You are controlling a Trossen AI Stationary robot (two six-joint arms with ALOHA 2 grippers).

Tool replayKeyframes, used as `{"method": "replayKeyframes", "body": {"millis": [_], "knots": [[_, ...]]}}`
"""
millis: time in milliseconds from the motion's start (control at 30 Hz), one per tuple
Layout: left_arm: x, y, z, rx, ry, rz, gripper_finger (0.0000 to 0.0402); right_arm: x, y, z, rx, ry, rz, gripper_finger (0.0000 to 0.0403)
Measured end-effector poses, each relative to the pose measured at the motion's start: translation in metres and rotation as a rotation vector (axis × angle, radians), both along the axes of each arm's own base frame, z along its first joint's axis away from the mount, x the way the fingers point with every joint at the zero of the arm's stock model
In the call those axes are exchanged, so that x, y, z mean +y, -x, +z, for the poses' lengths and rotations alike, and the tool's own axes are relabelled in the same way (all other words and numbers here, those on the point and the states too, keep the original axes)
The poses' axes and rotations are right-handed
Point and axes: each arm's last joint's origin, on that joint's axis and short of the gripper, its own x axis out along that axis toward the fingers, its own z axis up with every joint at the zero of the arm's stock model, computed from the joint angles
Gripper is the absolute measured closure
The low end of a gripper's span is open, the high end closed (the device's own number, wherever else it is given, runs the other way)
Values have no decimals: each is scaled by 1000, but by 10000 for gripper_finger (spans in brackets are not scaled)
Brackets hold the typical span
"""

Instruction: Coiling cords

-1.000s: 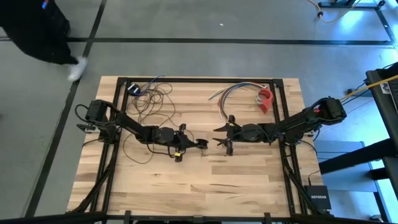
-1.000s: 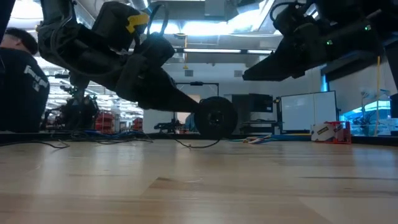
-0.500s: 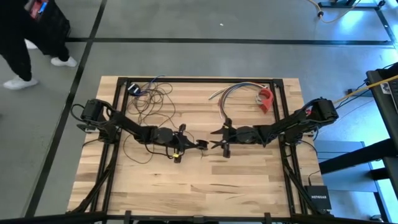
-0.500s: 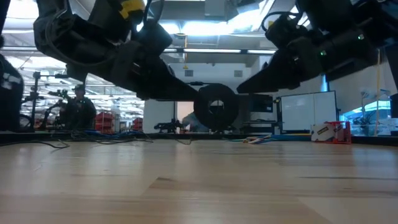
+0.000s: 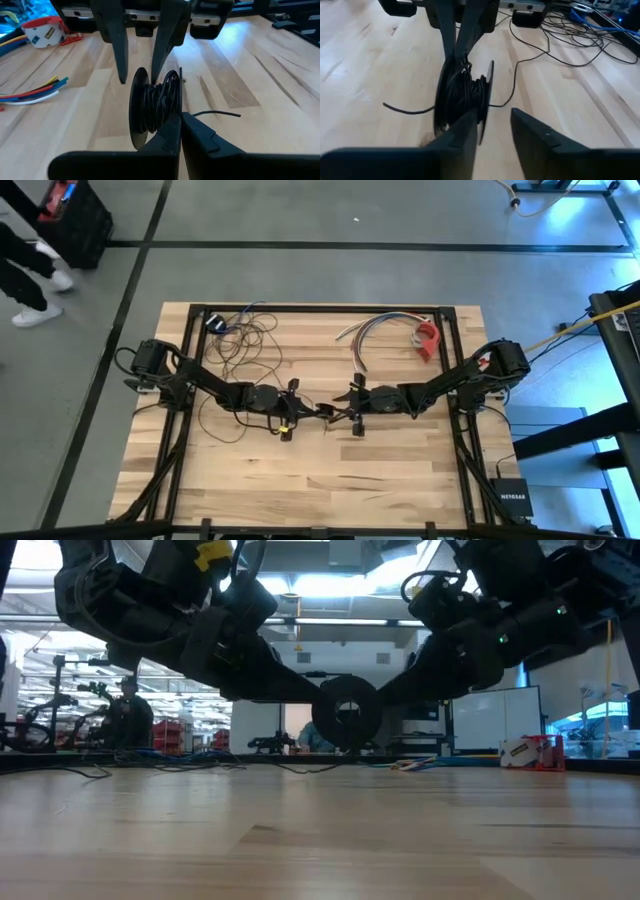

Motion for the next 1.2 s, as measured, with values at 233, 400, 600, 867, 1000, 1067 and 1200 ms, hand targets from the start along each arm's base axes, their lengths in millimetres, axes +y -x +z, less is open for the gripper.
{"method": "replayKeyframes", "body": {"millis": [233,400,600,867,1000,1067,1200], "knots": [[0,0,0,0,1,0,397,0,-1,0,3,32,19,384],[0,0,0,2,40,12,389,0,-1,-1,9,49,21,385],[0,0,-1,16,5,2,387,0,0,-1,11,65,12,395],[14,7,9,256,-41,86,386,-1,1,-4,51,87,-14,398],[25,12,18,344,-36,140,386,-2,2,-5,58,108,-19,398],[32,12,20,350,-21,172,385,-2,2,-5,64,114,-16,399],[46,11,21,360,10,221,348,-2,2,-6,69,116,-15,399]]}}
